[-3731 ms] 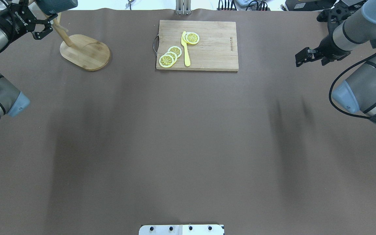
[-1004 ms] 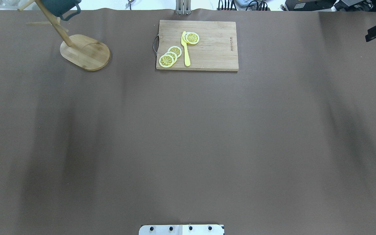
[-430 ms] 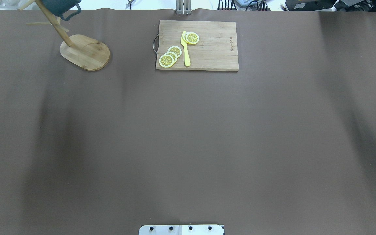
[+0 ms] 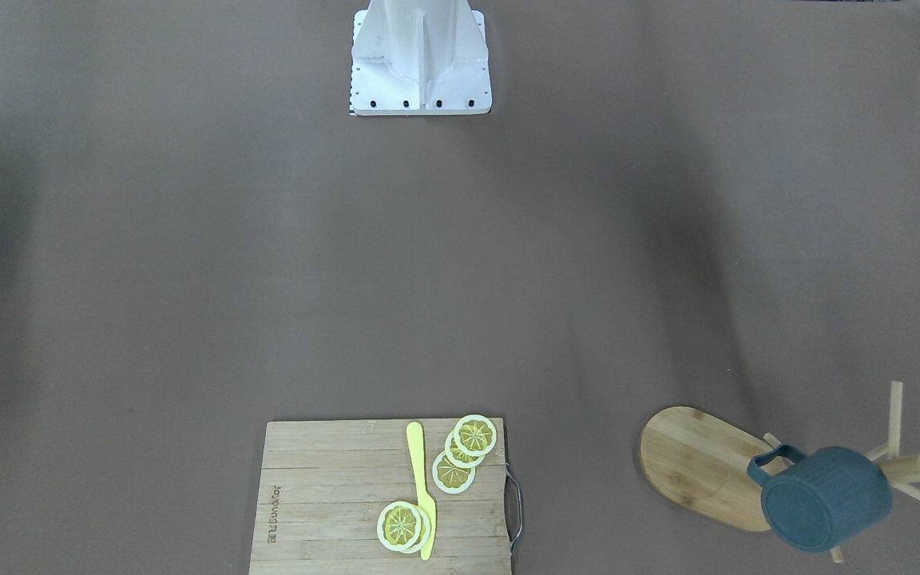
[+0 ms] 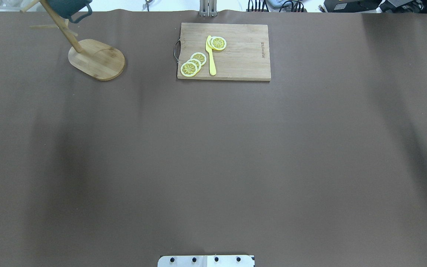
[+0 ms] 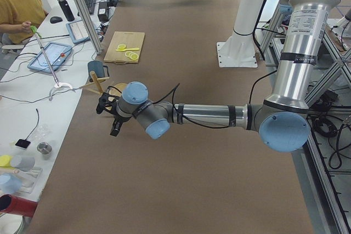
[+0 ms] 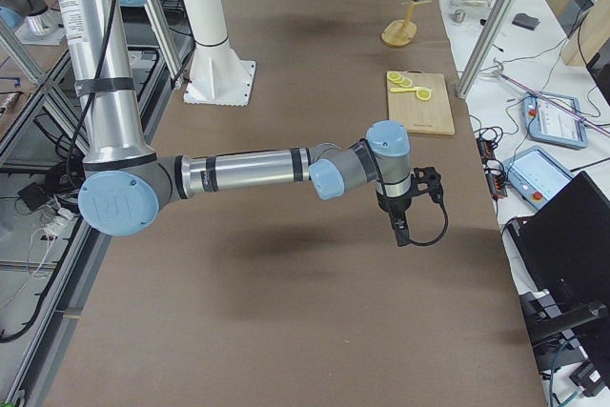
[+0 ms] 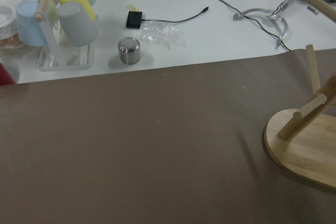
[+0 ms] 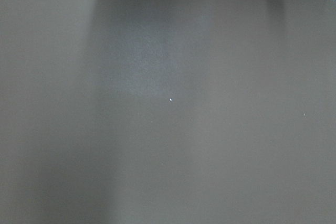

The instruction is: Hang cup on storage rack

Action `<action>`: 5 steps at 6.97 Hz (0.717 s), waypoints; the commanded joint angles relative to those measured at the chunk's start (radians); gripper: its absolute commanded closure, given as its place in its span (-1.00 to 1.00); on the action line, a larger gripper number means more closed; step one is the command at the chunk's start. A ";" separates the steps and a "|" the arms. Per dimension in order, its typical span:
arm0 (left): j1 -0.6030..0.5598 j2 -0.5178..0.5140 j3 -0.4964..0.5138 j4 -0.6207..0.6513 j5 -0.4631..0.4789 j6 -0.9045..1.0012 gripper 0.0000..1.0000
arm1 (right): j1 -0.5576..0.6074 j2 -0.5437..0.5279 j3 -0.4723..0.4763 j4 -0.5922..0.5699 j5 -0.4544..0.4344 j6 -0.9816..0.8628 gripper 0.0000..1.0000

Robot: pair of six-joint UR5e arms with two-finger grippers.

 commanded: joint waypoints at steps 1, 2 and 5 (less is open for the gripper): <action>-0.007 0.009 -0.087 0.192 -0.088 0.007 -0.96 | 0.020 -0.019 -0.032 -0.009 0.052 -0.013 -1.00; 0.009 0.060 -0.122 0.226 -0.102 0.007 -0.96 | 0.026 -0.022 -0.047 -0.007 0.090 -0.014 -1.00; 0.030 0.167 -0.252 0.432 -0.102 0.254 -0.96 | 0.031 -0.028 -0.047 -0.004 0.128 -0.023 -1.00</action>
